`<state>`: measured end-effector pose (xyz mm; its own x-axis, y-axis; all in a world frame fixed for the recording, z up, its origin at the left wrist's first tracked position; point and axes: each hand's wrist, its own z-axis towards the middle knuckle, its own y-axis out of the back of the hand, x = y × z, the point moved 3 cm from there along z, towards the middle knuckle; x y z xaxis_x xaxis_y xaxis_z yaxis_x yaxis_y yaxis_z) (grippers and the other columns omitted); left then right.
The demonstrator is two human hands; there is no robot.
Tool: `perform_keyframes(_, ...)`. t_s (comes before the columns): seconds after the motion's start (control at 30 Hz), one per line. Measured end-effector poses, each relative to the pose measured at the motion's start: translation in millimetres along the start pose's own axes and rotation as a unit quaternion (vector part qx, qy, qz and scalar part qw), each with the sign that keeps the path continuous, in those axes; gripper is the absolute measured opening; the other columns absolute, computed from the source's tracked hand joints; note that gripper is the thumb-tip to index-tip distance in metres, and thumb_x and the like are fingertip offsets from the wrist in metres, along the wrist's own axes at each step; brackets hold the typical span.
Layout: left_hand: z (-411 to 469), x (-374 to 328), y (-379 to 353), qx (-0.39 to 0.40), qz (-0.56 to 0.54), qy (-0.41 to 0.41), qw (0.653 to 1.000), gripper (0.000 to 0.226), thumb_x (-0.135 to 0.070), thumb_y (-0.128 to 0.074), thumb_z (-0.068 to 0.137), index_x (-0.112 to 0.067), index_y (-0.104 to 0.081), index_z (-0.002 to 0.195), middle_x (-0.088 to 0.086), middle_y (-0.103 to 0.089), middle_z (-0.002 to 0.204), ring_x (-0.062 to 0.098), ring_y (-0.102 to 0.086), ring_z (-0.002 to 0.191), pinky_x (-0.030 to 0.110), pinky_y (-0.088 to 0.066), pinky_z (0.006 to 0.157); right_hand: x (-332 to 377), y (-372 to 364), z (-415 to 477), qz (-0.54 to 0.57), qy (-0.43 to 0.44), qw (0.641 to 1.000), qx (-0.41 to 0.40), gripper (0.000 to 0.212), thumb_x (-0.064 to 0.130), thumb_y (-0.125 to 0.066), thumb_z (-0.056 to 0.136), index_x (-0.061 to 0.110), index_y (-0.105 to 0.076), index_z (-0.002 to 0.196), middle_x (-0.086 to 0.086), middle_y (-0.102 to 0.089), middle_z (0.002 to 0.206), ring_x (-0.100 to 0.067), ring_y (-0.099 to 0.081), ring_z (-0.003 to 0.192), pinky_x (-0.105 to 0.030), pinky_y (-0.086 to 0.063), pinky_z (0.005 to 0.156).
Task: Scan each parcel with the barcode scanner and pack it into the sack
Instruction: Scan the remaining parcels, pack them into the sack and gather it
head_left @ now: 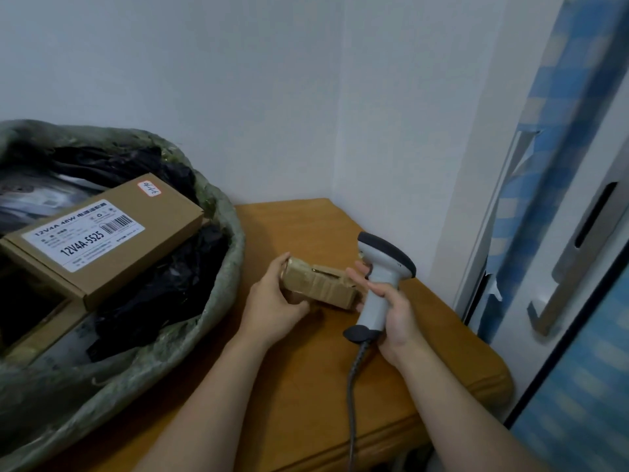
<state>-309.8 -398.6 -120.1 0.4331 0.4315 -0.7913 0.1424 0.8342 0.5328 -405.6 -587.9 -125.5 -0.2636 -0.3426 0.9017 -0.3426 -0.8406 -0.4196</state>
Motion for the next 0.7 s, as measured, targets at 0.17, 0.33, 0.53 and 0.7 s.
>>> perform_keyframes(0.17, -3, -5, 6, -0.08, 0.041, 0.014, 0.996, 0.041, -0.057, -0.084, 0.077, -0.032, -0.057, 0.096, -0.01, -0.058, 0.075, 0.007, -0.057, 0.065, 0.018, -0.037, 0.049, -6, 7, 3, 0.069, -0.004, 0.997, -0.046, 0.078, 0.03, -0.076, 0.065, 0.008, -0.06, 0.139, -0.009, -0.065, 0.138, -0.037, -0.057, 0.133, -0.053, -0.045, 0.113)
perform_keyframes(0.33, -1, -3, 2, -0.073, -0.015, 0.034, 0.997, 0.036, -0.066, -0.073, 0.084, -0.031, -0.071, 0.092, -0.012, -0.072, 0.091, 0.002, -0.066, 0.076, 0.02, -0.048, 0.058, -5, -1, 3, 0.098, 0.012, 0.995, 0.016, 0.059, 0.017, -0.062, 0.08, 0.003, -0.06, 0.137, -0.014, -0.066, 0.138, -0.025, -0.061, 0.13, -0.04, -0.044, 0.113)
perform_keyframes(0.53, -1, 0, 3, -0.072, -0.098, 0.037, 0.992, 0.064, -0.027, -0.065, 0.1, -0.042, -0.035, 0.155, -0.008, -0.068, 0.111, 0.01, -0.067, 0.097, 0.028, -0.052, 0.081, -5, -5, 2, 0.062, 0.009, 0.997, 0.039, 0.054, 0.012, -0.063, 0.077, -0.001, -0.063, 0.13, -0.018, -0.069, 0.132, -0.027, -0.065, 0.126, -0.038, -0.05, 0.108)
perform_keyframes(0.7, 1, 1, 5, -0.091, -0.132, 0.06, 0.985, 0.039, -0.019, -0.066, 0.098, -0.034, -0.045, 0.128, -0.01, -0.067, 0.11, 0.003, -0.066, 0.088, 0.021, -0.051, 0.066, -5, -4, 1, -0.057, 0.018, 0.998, 0.021, 0.049, 0.02, -0.063, 0.076, 0.004, -0.07, 0.122, -0.009, -0.075, 0.121, -0.019, -0.068, 0.12, -0.041, -0.046, 0.107)
